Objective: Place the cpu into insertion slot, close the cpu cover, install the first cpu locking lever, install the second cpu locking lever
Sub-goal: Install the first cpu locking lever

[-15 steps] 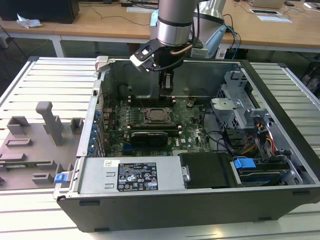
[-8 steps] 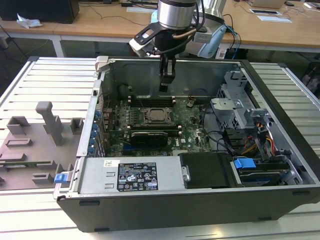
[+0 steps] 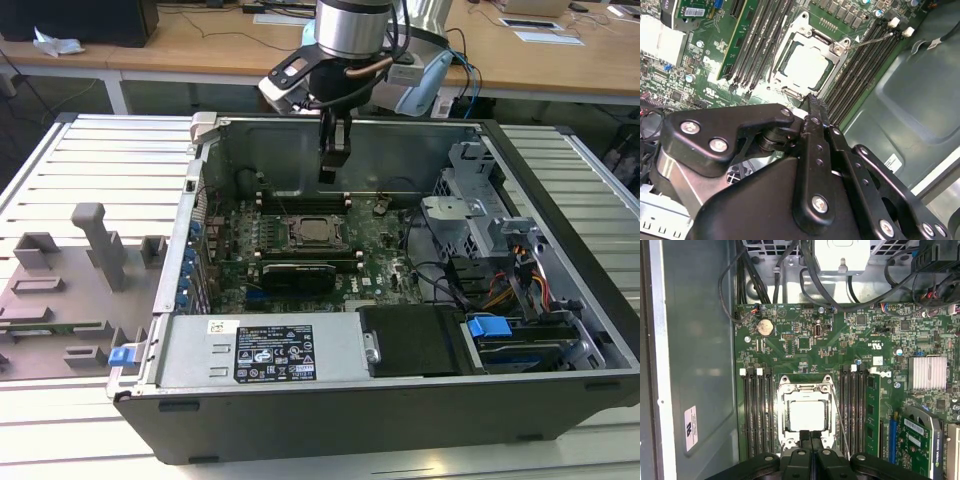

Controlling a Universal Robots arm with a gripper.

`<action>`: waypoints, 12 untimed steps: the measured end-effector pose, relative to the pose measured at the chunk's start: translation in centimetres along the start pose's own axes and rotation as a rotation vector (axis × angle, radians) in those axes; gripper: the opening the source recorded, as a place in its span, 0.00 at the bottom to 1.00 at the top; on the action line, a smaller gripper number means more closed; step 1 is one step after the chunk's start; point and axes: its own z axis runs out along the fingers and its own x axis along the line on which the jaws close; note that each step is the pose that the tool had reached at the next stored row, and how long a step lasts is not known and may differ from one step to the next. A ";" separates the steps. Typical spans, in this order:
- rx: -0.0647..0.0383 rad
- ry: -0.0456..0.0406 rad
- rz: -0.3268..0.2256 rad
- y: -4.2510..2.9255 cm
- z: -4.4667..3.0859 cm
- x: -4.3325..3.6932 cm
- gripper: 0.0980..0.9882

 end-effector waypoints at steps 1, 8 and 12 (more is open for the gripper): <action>0.000 -0.0003 -0.005 0.00 0.00 0.00 0.01; -0.002 -0.0042 -0.089 0.00 0.00 0.00 0.01; -0.004 -0.0080 -0.168 0.00 0.00 0.00 0.01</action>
